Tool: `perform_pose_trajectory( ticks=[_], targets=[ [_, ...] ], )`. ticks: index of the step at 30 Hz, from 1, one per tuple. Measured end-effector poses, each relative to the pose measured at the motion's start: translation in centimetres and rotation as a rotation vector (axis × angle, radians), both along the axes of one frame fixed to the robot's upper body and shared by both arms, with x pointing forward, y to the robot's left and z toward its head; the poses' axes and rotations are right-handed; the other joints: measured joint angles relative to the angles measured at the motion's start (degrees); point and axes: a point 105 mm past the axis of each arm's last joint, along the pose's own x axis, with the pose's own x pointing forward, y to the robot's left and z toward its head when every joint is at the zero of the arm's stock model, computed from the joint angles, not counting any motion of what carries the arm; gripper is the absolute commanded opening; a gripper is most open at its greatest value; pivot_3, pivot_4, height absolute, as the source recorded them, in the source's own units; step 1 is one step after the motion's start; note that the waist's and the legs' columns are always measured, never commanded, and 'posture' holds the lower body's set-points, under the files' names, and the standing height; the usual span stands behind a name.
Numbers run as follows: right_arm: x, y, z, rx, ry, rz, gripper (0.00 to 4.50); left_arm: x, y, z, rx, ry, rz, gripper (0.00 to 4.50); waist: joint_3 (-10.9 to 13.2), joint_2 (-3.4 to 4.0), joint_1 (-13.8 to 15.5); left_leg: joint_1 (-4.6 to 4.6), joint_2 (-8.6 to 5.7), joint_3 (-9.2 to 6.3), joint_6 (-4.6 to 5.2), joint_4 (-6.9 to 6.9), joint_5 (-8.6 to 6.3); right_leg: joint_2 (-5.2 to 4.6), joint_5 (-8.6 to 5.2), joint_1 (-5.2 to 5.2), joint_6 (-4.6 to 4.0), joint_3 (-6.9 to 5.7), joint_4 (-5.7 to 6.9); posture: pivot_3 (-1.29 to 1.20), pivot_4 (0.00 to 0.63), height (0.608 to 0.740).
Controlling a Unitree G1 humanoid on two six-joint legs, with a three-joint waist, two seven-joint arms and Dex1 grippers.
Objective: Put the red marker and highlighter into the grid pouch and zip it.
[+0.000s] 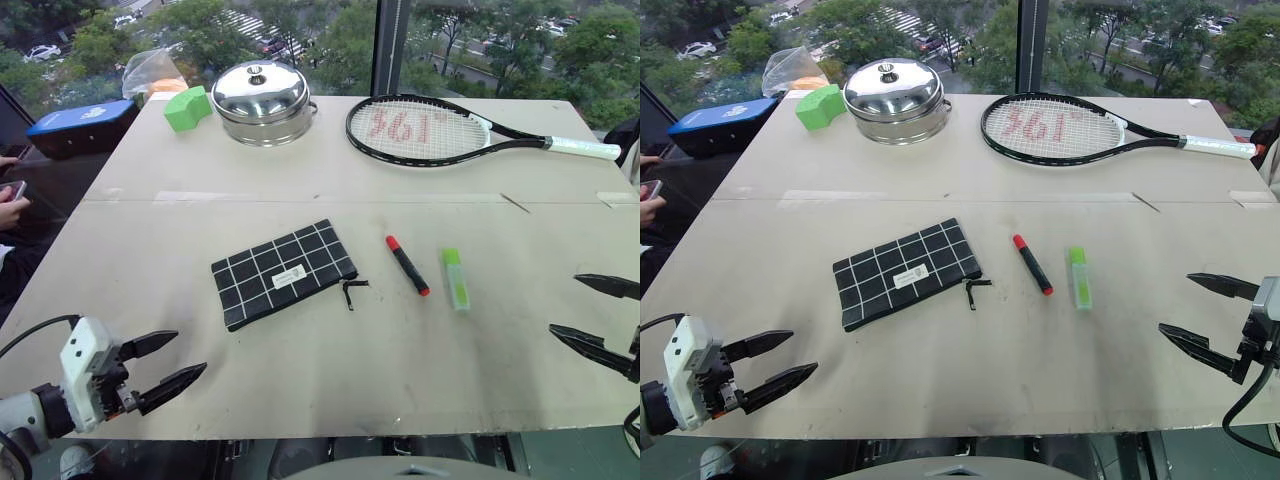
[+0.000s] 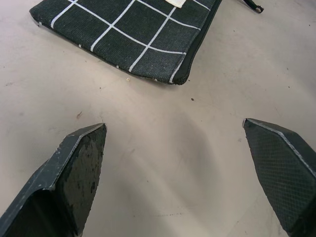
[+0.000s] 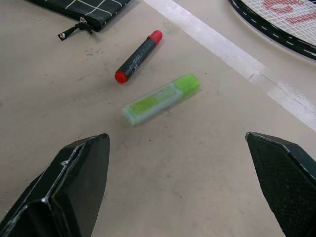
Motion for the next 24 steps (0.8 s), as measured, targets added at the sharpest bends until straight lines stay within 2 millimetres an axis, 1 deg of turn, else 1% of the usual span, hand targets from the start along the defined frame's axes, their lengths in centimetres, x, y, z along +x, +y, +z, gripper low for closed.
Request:
perform_pose_trajectory(
  ticks=[3,6,8,9,11,12,14,16,17,19,21,22,24],
  targets=[
    [0.3,0.3,0.2,0.022,-0.019,0.002,4.48,0.3,-0.2,0.2,-0.007,-0.021,0.014,4.5,0.0,-0.01,-0.02,0.01,0.0,0.0,-0.01,0.0,-0.01,0.0,0.0,0.0,0.0,0.03,0.0,0.0,0.15,0.74],
    [0.8,3.2,0.6,0.116,-0.054,0.1,4.48,1.6,-1.9,1.1,-0.05,-0.088,-0.007,4.5,0.0,-0.01,-0.03,0.01,0.01,0.0,-0.01,0.01,-0.01,0.01,0.01,0.0,-0.02,0.04,0.03,0.0,0.15,0.74],
    [0.7,4.8,1.5,0.189,-0.07,0.159,4.48,2.1,-2.0,1.5,-0.015,-0.126,-0.022,4.5,-0.01,-0.02,0.01,0.01,0.0,0.02,0.03,0.0,0.01,0.01,0.03,0.0,-0.05,0.05,0.03,0.0,0.15,0.74],
    [0.6,5.3,1.8,0.211,-0.077,0.18,4.48,2.2,-2.0,1.6,0.002,-0.139,-0.025,4.5,-0.01,-0.01,0.02,0.01,0.0,0.03,0.03,0.0,0.02,0.02,0.05,0.0,-0.09,0.05,0.03,0.0,0.15,0.74],
    [0.1,6.6,2.3,0.252,-0.064,0.243,4.48,2.7,-1.6,1.8,0.095,-0.207,-0.043,4.5,-0.02,-0.03,0.07,0.01,0.0,0.05,0.04,-0.04,0.02,0.03,0.14,-0.01,-0.25,0.04,0.02,0.0,0.15,0.74],
    [-0.4,7.4,2.2,0.251,-0.047,0.284,4.48,2.9,-1.1,1.9,0.171,-0.257,-0.064,4.5,-0.04,-0.04,0.11,0.02,0.0,0.07,0.03,-0.06,0.01,0.04,0.1,-0.02,-0.33,0.03,0.01,0.0,0.15,0.74],
    [-1.1,8.3,1.8,0.227,-0.013,0.346,4.48,2.8,-0.1,1.5,0.315,-0.323,-0.109,4.5,-0.09,-0.08,0.22,0.03,0.02,0.14,0.05,-0.08,-0.02,0.05,0.07,-0.04,-0.4,0.05,0.0,0.0,0.15,0.74],
    [-1.6,8.8,1.3,0.209,0.015,0.377,4.48,2.4,0.5,0.9,0.427,-0.375,-0.159,4.5,-0.1,-0.1,0.3,0.03,0.03,0.26,0.12,-0.08,-0.07,0.02,0.07,-0.07,-0.4,0.13,-0.01,0.0,0.15,0.74],
    [-1.7,9.0,1.1,0.21,0.022,0.387,4.48,2.2,0.5,0.3,0.477,-0.393,-0.192,4.5,-0.1,-0.09,0.4,0.03,0.03,0.34,0.16,-0.06,-0.1,0.0,0.07,-0.08,-0.4,0.19,-0.02,0.0,0.15,0.74],
    [-1.8,9.2,1.0,0.215,0.028,0.395,4.48,2.0,0.0,-0.6,0.522,-0.421,-0.234,4.5,-0.1,-0.11,0.56,0.03,0.03,0.43,0.23,-0.01,-0.14,-0.05,0.07,-0.09,-0.39,0.27,-0.05,0.0,0.15,0.74],
    [-1.9,9.3,1.0,0.224,0.026,0.388,4.48,2.1,-1.3,-1.6,0.576,-0.488,-0.255,4.5,-0.12,-0.13,0.78,0.02,0.02,0.48,0.29,0.02,-0.18,-0.12,0.08,-0.08,-0.39,0.33,-0.1,0.0,0.15,0.74],
    [-1.9,9.3,0.9,0.227,0.029,0.385,4.48,2.4,-1.8,-1.8,0.601,-0.534,-0.25,4.5,-0.17,-0.18,0.98,0.02,0.01,0.5,0.3,0.03,-0.21,-0.16,0.08,-0.07,-0.39,0.33,-0.1,0.0,0.15,0.74],
    [-2.0,9.4,1.0,0.226,0.025,0.386,4.48,2.8,-2.2,-1.7,0.658,-0.586,-0.252,4.5,-0.34,0.0,1.38,0.03,0.01,0.51,0.2,0.04,-0.27,-0.18,0.09,-0.06,-0.4,0.3,-0.1,0.0,0.15,0.74]
  ],
)
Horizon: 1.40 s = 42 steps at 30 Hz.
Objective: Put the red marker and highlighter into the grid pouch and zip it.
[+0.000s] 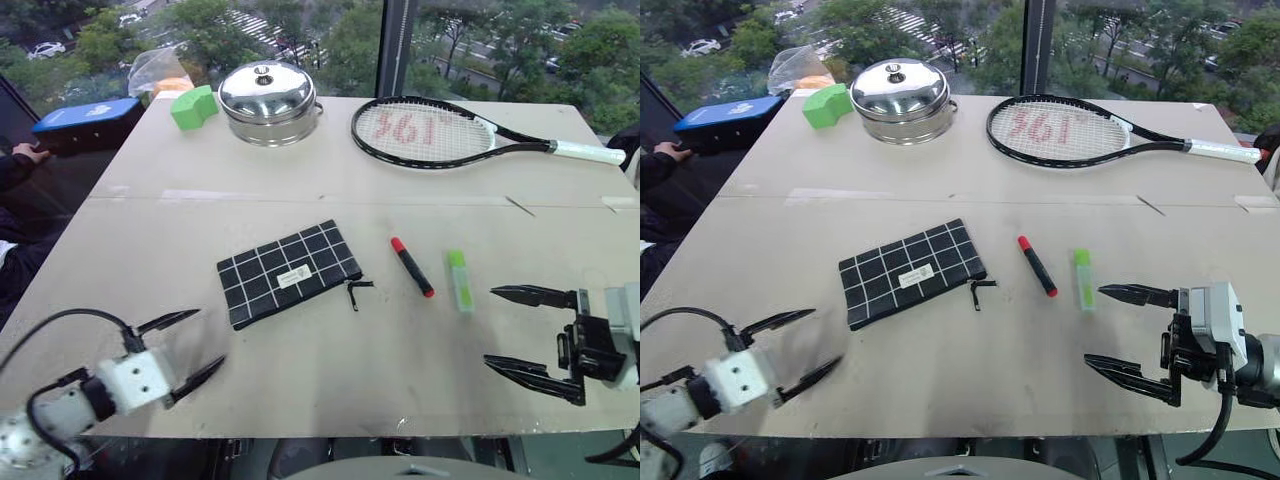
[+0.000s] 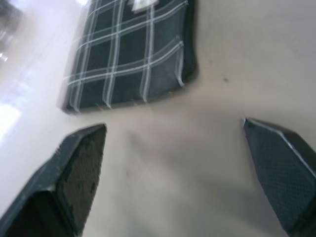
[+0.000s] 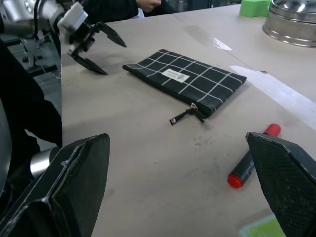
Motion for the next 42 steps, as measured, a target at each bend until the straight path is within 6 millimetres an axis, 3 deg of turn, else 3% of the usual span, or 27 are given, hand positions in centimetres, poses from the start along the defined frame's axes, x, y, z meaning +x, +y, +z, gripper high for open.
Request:
perform_pose_trajectory(
  ticks=[2,3,14,17,24,25,30,34,38,42],
  targets=[
    [-0.1,0.0,0.0,0.003,0.004,-0.001,4.48,0.7,-0.4,-0.1,0.015,-0.05,0.019,4.5,-0.28,0.22,0.15,0.02,0.0,0.03,-0.06,0.01,-0.04,0.0,0.0,0.02,0.01,0.0,0.01,0.0,0.15,0.74],
    [-0.1,0.0,-0.1,0.009,0.012,-0.003,4.48,2.1,-1.2,-0.3,0.045,-0.103,0.035,4.5,-0.41,0.65,0.49,0.03,-0.01,0.07,-0.02,0.02,-0.01,-0.01,-0.06,0.03,0.14,-0.04,0.06,0.0,0.15,0.74],
    [0.0,0.0,0.0,0.023,0.014,-0.023,4.48,6.7,-3.1,-0.5,0.104,-0.193,0.086,4.5,-0.94,1.17,0.93,0.25,0.06,0.11,0.14,0.06,0.1,0.23,-0.08,0.07,0.17,-0.1,0.4,0.0,0.15,0.74],
    [0.1,0.1,0.1,0.023,0.006,-0.031,4.5,7.3,-3.2,-0.7,0.075,-0.176,0.082,3.73,-1.05,1.25,0.92,0.26,0.06,0.11,0.14,0.06,0.1,0.23,-0.08,0.07,0.17,-0.1,0.41,0.0,0.15,0.74],
    [0.3,0.3,0.4,0.032,-0.008,-0.058,4.5,8.5,-3.3,-1.4,0.031,-0.032,-0.003,0.32,-1.14,1.3,0.83,0.27,0.07,0.11,0.14,0.06,0.1,0.22,-0.09,0.06,0.16,-0.24,0.43,0.0,0.15,0.74],
    [0.3,0.4,0.6,0.035,-0.016,-0.06,4.5,8.7,-3.0,-1.1,0.037,-0.013,-0.009,0.03,-1.15,1.33,0.78,0.26,0.07,0.12,0.13,0.06,0.1,0.22,-0.09,0.05,0.16,-0.23,0.42,0.0,0.15,0.74],
    [0.3,1.3,0.7,0.043,-0.023,-0.069,4.5,8.6,-2.7,-1.1,0.033,0.05,-0.017,0.03,-1.15,1.3,0.28,0.22,0.13,0.09,0.13,-0.01,0.1,0.28,-0.1,0.0,0.16,-0.24,0.42,0.0,0.15,0.74],
    [1.1,2.5,0.3,0.05,-0.02,-0.131,4.5,7.9,-2.7,-0.6,-0.039,0.124,0.036,0.03,-0.88,0.87,-0.65,0.16,0.16,0.08,0.13,0.0,0.1,0.28,-0.1,-0.05,0.16,-0.11,0.42,0.0,0.15,0.74],
    [3.8,4.9,-0.9,0.083,0.147,-0.241,4.5,7.3,-6.0,1.2,-0.18,0.229,0.018,0.03,-0.5,0.16,-1.28,0.07,0.14,0.09,0.11,0.08,0.1,0.19,-0.02,-0.09,0.04,0.02,0.4,0.0,0.15,0.74],
    [6.1,7.8,-1.8,0.154,0.302,-0.293,4.5,7.7,-8.1,2.2,-0.249,0.286,0.027,0.03,-0.45,0.02,-1.31,0.01,0.09,0.07,0.1,0.05,0.11,0.25,0.05,-0.11,-0.09,0.0,0.37,0.0,0.15,0.74]
  ],
)
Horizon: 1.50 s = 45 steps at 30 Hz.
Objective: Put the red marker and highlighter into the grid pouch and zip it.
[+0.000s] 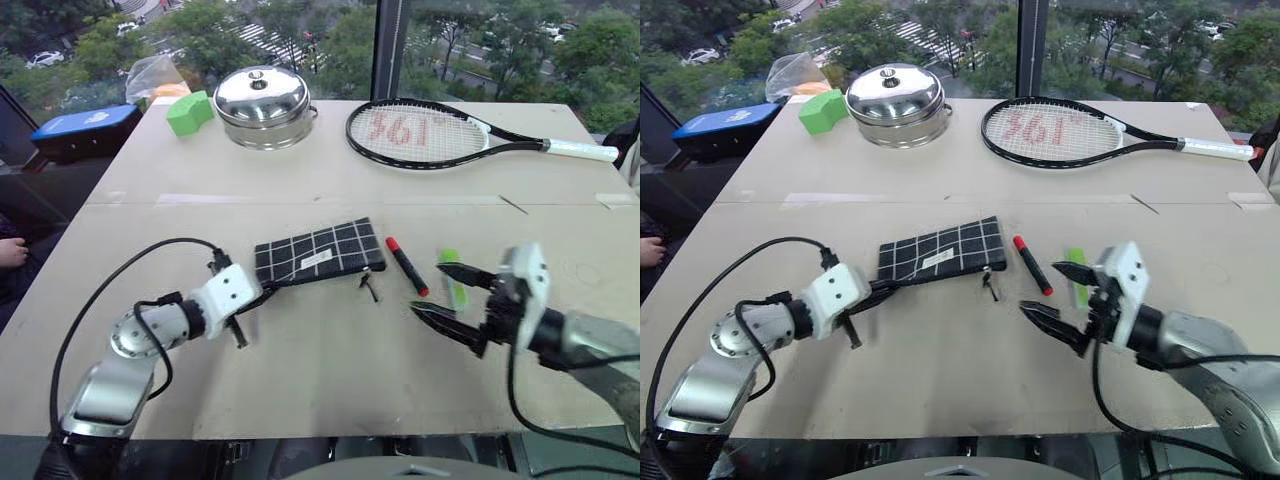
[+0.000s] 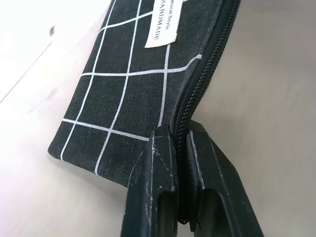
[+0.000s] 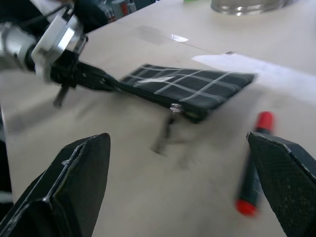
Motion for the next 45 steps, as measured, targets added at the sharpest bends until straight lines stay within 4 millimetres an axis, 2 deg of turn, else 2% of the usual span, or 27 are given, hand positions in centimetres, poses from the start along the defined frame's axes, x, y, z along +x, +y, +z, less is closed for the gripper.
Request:
perform_pose_trajectory(
  ticks=[1,5,9,14,19,21,24,25,40,42,45],
  targets=[
    [1.3,0.5,-0.6,0.013,0.053,-0.052,4.5,0.4,-0.5,0.2,-0.013,0.009,0.006,0.03,0.0,0.0,-0.09,-0.07,0.0,-0.01,-0.02,-0.01,0.02,0.07,0.01,0.0,-0.01,-0.03,0.01,0.0,0.15,0.74],
    [3.2,1.1,-2.2,0.006,0.171,-0.149,4.5,0.7,-1.2,0.5,-0.019,0.024,0.019,0.03,0.01,0.01,-0.34,-0.11,-0.04,0.02,-0.16,-0.02,0.1,0.26,0.02,-0.02,0.02,-0.04,0.05,0.0,0.15,0.74],
    [4.2,3.0,-1.7,0.049,0.208,-0.142,4.5,1.3,-1.9,0.9,-0.02,0.024,0.025,0.03,0.01,0.01,-0.81,-0.11,-0.06,0.04,-0.12,-0.02,0.08,0.36,0.14,-0.02,0.24,-0.04,0.04,0.0,0.15,0.74],
    [5.3,3.7,-2.1,0.061,0.249,-0.162,4.5,1.3,-2.3,0.6,-0.016,0.035,0.021,0.03,0.02,0.04,-0.84,-0.07,-0.06,0.1,-0.05,-0.02,0.04,0.41,0.14,-0.02,0.25,-0.06,0.04,0.0,0.15,0.74],
    [6.9,5.1,-2.1,0.087,0.263,-0.189,2.77,1.2,-2.9,0.7,-0.016,0.024,0.003,0.0,0.03,0.05,-0.85,-0.04,-0.04,0.09,-0.12,-0.02,0.08,0.44,0.14,-0.02,0.26,-0.03,0.11,0.0,0.15,0.74],
    [7.1,5.3,-2.2,0.089,0.261,-0.195,1.92,1.2,-3.0,0.7,-0.016,0.022,0.001,0.0,0.03,0.05,-0.86,-0.05,-0.04,0.1,-0.15,-0.02,0.1,0.43,0.15,-0.02,0.26,0.01,0.11,0.0,0.15,0.74],
    [7.1,5.3,-2.2,0.082,0.249,-0.184,0.29,1.2,-3.0,0.7,-0.016,0.026,0.01,0.0,0.03,0.05,-0.95,-0.04,-0.04,0.11,-0.16,-0.02,0.1,0.44,0.15,-0.02,0.26,0.01,0.11,0.0,0.15,0.74],
    [7.1,5.4,-2.3,0.079,0.248,-0.181,0.06,1.2,-3.0,0.6,-0.017,0.027,0.011,0.0,0.03,0.05,-0.97,-0.04,-0.04,0.12,-0.15,-0.02,0.1,0.44,0.15,-0.02,0.26,0.01,0.11,0.0,0.15,0.74],
    [6.8,5.5,-2.8,-0.046,0.174,-0.094,0.06,1.8,-2.8,1.1,-0.081,0.07,0.068,0.0,0.03,0.05,-0.94,-0.03,-0.04,0.12,-0.16,-0.01,0.11,0.45,0.15,-0.03,0.27,-0.03,0.12,0.0,0.15,0.74],
    [6.7,5.3,-2.6,-0.031,0.181,-0.075,0.65,1.8,-2.7,1.2,-0.085,0.071,0.067,0.0,0.03,0.04,-0.93,-0.03,-0.04,0.13,-0.15,-0.01,0.1,0.45,0.15,-0.02,0.27,-0.04,0.12,0.0,0.15,0.74],
    [6.8,4.6,-2.8,-0.033,0.195,-0.071,0.65,1.8,-2.6,1.2,-0.084,0.068,0.07,0.0,0.03,0.04,-0.93,-0.03,-0.04,0.13,-0.13,-0.01,0.09,0.44,0.15,-0.02,0.27,-0.03,0.12,0.0,0.15,0.74]
  ],
)
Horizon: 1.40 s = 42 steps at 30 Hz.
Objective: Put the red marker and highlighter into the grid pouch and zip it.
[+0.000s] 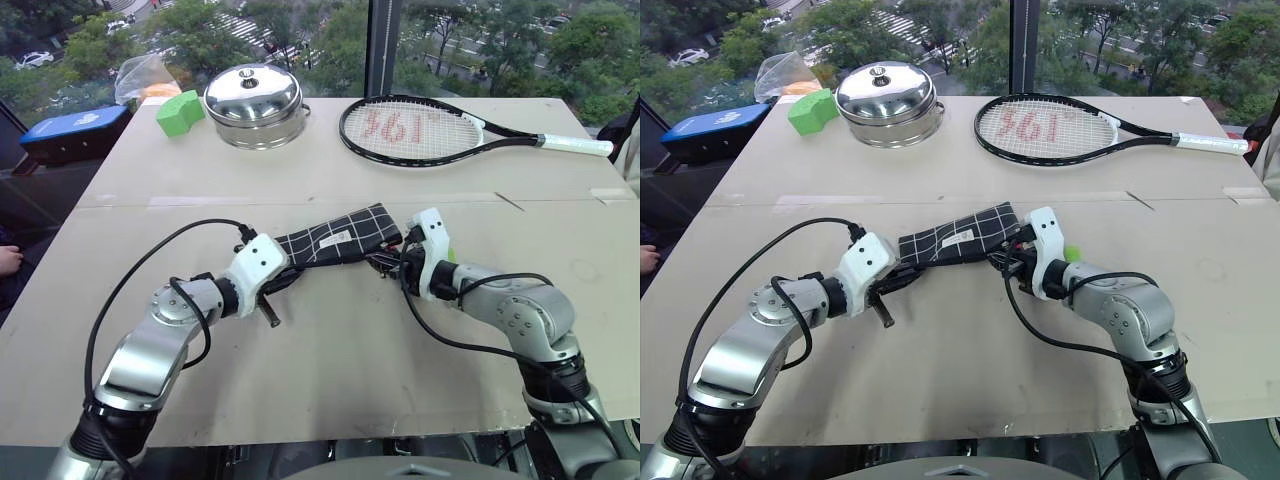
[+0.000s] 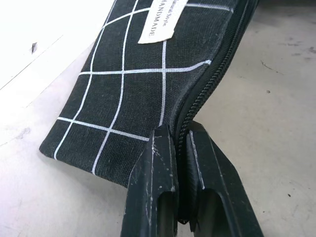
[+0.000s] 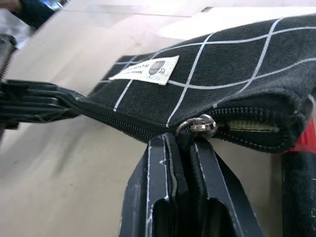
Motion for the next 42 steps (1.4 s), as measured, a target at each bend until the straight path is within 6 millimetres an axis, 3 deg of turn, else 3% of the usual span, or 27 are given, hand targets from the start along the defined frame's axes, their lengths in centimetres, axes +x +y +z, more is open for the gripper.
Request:
perform_pose_trajectory(
  ticks=[2,3,10,15,21,31,36,42],
  targets=[
    [-0.1,-0.1,-0.2,-0.002,0.01,0.009,0.09,0.0,0.0,0.0,0.0,0.0,0.0,0.0,0.0,0.0,-0.01,0.0,0.0,0.0,0.0,0.0,0.0,0.0,0.0,0.0,0.0,0.01,0.0,0.0,0.15,0.74],
    [-0.3,-0.2,-0.3,-0.001,0.015,0.021,0.02,0.0,0.0,0.0,0.0,-0.001,0.001,0.0,0.0,0.0,0.0,0.0,0.0,-0.01,0.01,0.0,0.0,0.0,0.0,0.0,0.0,0.02,0.0,0.0,0.15,0.74],
    [-1.0,-0.9,-0.6,-0.012,0.029,0.089,0.02,0.0,0.1,0.1,0.004,-0.003,0.002,0.0,0.0,0.0,0.03,0.0,0.0,-0.01,0.04,0.0,-0.02,0.0,0.0,0.0,0.0,0.0,-0.01,0.0,0.15,0.74],
    [-1.2,-0.2,-1.0,-0.044,0.026,0.119,0.02,0.3,0.0,0.5,0.003,-0.012,0.007,0.0,0.0,0.0,0.05,-0.01,0.0,-0.02,0.04,0.0,-0.02,0.0,0.0,0.0,0.0,0.01,-0.01,0.0,0.15,0.74],
    [-1.2,1.7,-0.4,-0.088,-0.023,0.19,0.02,0.7,-0.5,0.7,-0.011,-0.014,0.01,0.0,0.0,-0.01,0.0,0.01,-0.01,-0.01,0.01,0.0,0.0,0.01,0.0,0.0,0.0,-0.01,0.0,0.0,0.15,0.74],
    [1.0,5.6,-0.1,-0.17,-0.098,0.264,0.02,0.9,-1.8,0.7,-0.007,-0.01,-0.016,0.0,0.0,-0.01,-0.05,-0.01,-0.01,0.0,-0.18,0.01,0.11,0.02,0.01,0.0,0.0,-0.02,0.01,0.0,0.15,0.74],
    [0.6,7.9,-0.2,-0.197,-0.117,0.385,0.02,1.1,-2.4,0.5,0.003,-0.017,-0.016,0.0,-0.01,-0.02,-0.13,0.01,-0.01,0.0,-0.2,0.01,0.12,0.03,0.01,0.0,0.0,-0.02,0.04,0.0,0.15,0.74],
    [0.5,9.0,-1.4,-0.202,-0.099,0.469,0.02,1.5,-2.9,0.6,-0.021,-0.028,0.001,0.0,-0.02,-0.04,-0.19,0.01,-0.01,0.01,-0.2,0.02,0.13,0.01,0.01,0.0,0.0,0.0,0.06,0.0,0.15,0.74]
  ],
)
